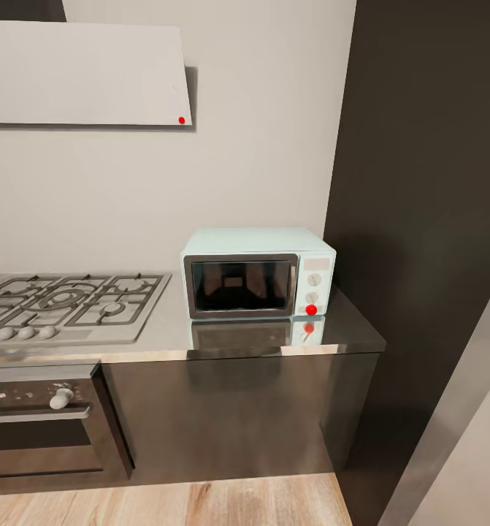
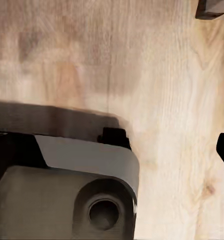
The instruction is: In the kitchen, take the popcorn bag from the countertop, put it into the microwave, and heat it until the popcorn is cooked so the cooked popcorn ends up inside the bag.
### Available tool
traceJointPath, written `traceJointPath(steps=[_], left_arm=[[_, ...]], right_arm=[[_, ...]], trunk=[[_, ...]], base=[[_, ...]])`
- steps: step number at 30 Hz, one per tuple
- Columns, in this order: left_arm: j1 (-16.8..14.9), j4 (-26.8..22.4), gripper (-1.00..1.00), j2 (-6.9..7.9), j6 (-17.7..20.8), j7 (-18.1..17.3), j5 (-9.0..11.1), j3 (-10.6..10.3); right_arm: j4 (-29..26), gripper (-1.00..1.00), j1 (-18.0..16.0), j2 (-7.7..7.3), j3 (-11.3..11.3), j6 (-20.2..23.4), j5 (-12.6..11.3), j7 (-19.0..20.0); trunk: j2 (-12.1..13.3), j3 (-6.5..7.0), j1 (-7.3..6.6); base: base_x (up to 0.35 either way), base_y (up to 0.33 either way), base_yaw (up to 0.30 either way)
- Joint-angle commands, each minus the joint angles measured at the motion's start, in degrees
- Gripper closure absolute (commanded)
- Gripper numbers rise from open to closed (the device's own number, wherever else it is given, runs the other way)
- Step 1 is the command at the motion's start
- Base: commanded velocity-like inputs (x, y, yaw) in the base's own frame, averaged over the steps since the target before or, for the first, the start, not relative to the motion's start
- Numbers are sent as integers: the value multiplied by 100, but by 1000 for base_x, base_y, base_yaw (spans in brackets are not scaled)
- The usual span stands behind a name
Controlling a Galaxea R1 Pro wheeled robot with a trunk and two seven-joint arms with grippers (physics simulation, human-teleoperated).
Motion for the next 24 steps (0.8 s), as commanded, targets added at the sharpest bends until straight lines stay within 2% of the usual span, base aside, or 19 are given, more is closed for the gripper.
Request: traceJointPath(steps=[1, 2, 5, 7, 9, 11, 16, 18, 19, 23, 24], left_arm=[[0, -6, -100, 0, -3, 3, 30, 24], [0, -6, -100, 1, -3, 4, 30, 24], [0, -6, -100, 1, -3, 8, 30, 25], [0, -6, -100, 2, -3, 8, 30, 25], [0, -6, -100, 6, -3, 9, 30, 25], [0, -6, -100, 6, -3, 9, 34, 25], [0, -6, -100, 10, -3, 9, 38, 16], [1, -7, -100, 6, -3, 9, 38, 16], [1, -6, -100, 4, -3, 9, 39, 16], [0, -7, -100, 2, -3, 3, 36, 23], [0, -8, -100, 2, -3, 2, 35, 24]], right_arm=[[-515, -100, 5, -1, 47, 297, 117, 5], [-1168, -100, 5, -7, 73, 703, 181, 7], [-3712, -100, 5, -50, 133, 2265, 230, 46], [-4755, -100, 5, -56, 129, 2921, 240, 82], [-5508, -100, -1, -58, 122, 3355, 257, 93], [-5758, -100, -148, -58, 122, 3483, 264, 93], [-5866, -100, -1263, -45, 118, 3994, 266, 90], [-5870, -100, -2069, -21, 115, 4513, 266, 79], [-5871, -100, -2272, -16, 112, 4513, 266, 73], [-5871, -100, -3433, 9, 106, 4513, 266, 38], [-5871, -100, -3587, 13, 103, 4513, 266, 34]], trunk=[[-3, -6, 0], [-3, -6, 0], [-3, -6, 0], [-3, -6, 0], [-3, -6, 0], [-3, -6, 0], [-3, -6, 0], [-3, -6, 0], [-3, -6, 0], [-3, -6, 0], [-3, -6, 0]], base=[[0, 0, 0], [0, 0, 0], [0, 0, 0], [0, 0, 0], [0, 0, 0], [0, 0, 0], [0, 0, 0], [0, 0, 0], [0, 0, 0], [0, 0, 0], [0, 0, 0]])
